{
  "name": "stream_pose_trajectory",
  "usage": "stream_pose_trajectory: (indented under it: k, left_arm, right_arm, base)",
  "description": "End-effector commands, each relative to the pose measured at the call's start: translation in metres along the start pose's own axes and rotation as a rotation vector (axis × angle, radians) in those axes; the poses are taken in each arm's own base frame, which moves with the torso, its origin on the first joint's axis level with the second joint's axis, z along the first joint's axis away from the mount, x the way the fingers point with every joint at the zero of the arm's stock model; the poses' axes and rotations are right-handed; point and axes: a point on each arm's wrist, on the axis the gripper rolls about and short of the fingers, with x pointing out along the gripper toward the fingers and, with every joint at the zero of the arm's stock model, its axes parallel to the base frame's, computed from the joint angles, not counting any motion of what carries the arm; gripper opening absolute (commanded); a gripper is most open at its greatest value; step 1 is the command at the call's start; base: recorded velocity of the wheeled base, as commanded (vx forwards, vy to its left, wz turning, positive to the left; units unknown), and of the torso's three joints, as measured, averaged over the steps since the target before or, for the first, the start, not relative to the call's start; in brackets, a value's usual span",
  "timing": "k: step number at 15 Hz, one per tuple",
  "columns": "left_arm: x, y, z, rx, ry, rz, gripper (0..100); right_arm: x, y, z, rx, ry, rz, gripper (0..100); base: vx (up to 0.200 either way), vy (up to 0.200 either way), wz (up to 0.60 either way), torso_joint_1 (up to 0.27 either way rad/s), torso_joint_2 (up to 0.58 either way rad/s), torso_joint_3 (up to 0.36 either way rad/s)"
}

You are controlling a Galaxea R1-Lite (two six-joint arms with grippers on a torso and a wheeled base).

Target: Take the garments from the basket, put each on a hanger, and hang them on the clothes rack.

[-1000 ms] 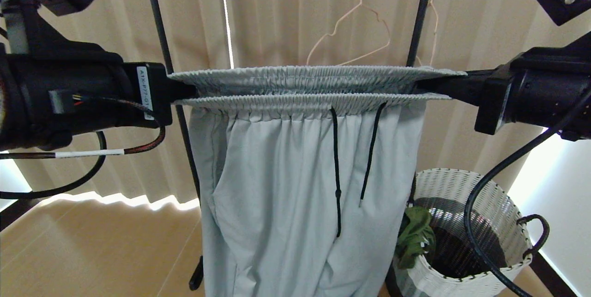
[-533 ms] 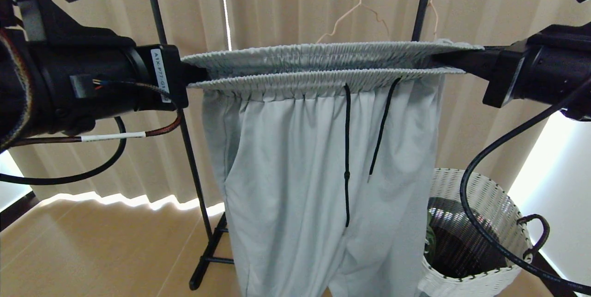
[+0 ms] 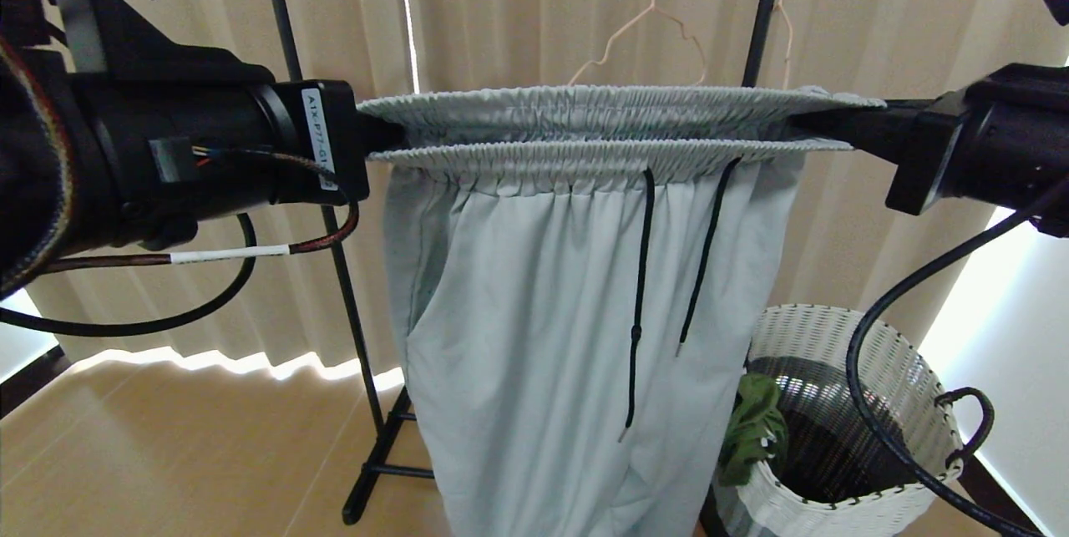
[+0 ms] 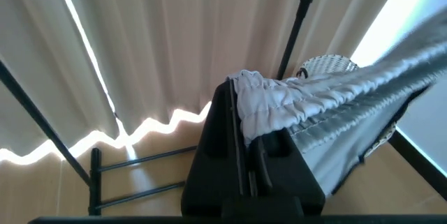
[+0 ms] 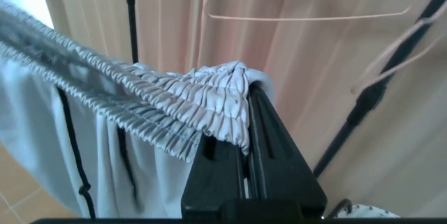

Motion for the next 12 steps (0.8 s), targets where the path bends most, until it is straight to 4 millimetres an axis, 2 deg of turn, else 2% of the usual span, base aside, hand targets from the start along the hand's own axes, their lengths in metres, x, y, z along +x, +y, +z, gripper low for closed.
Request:
stream_pose_trajectory:
  k: [1,5,8,12]
  left_arm:
    - [0.012,-0.003,0.001,-0.001,0.004,0.0,0]
    - [0.045,-0.01,-0.002,-0.002,-0.003,0.006,0]
    - [0.061,-0.011,-0.004,0.0,0.009,0.018,0]
    - [0.062,-0.01,-0.005,0.0,0.015,0.022,0]
  right_arm:
    - [-0.021,0.002,0.0,-0.015,-0.023,0.0,0]
    - [-0.044,0.003,-0.002,-0.039,-0.04,0.0,0]
    - [-0.058,0.006,-0.009,-0.039,-0.038,0.006,0]
    - [-0.061,0.006,-0.017,-0.038,-0.017,0.008,0]
  base:
    - [0.0,0.0,0.0,0.0,0.0,0.0]
    - [0.0,0.0,0.0,0.0,0.0,0.0]
    - [0.0,0.0,0.0,0.0,0.0,0.0]
    - [0.0,0.0,0.0,0.0,0.0,0.0]
